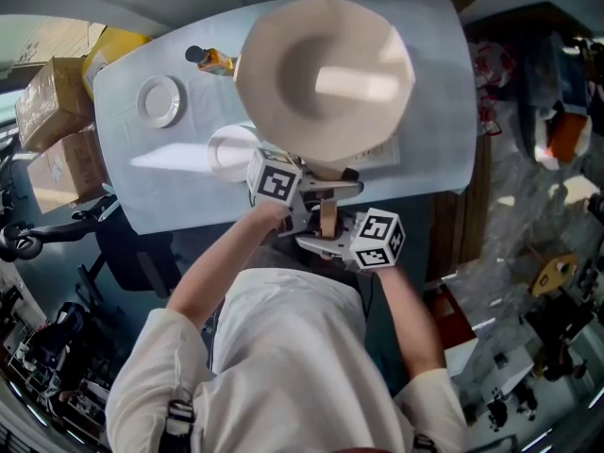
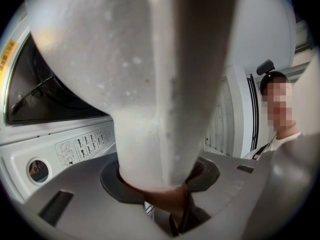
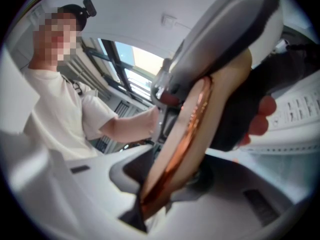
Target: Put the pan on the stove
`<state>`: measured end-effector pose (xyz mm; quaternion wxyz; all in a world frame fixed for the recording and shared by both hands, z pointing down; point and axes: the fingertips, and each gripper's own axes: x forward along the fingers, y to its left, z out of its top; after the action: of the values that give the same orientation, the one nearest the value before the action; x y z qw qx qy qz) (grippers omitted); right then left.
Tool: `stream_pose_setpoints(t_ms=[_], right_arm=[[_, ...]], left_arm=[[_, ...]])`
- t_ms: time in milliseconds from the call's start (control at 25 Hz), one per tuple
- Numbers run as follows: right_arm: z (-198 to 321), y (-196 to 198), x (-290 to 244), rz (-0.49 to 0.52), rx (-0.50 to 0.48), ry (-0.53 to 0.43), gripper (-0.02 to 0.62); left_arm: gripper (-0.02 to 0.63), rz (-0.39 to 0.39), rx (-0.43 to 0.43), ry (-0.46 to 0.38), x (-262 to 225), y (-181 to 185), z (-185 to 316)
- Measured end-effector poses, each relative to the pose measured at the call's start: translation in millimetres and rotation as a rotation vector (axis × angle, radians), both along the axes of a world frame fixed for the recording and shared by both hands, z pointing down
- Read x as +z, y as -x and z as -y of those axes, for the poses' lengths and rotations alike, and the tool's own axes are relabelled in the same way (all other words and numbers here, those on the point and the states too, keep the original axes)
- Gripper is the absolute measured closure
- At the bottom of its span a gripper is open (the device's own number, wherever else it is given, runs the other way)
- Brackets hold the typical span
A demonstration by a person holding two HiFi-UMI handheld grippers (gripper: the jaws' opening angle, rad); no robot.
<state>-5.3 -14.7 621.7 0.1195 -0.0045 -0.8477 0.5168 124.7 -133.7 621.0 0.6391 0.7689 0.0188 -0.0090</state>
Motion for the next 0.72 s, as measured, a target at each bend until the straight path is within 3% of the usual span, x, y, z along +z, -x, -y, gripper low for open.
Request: stream_pose_setpoints(t_ms=[720], right_arm=[[12, -6, 13, -0.004, 0.002, 0.029, 0.463]], left_arm=[[0.407, -0.012, 0.004, 0.034, 17, -7, 10]])
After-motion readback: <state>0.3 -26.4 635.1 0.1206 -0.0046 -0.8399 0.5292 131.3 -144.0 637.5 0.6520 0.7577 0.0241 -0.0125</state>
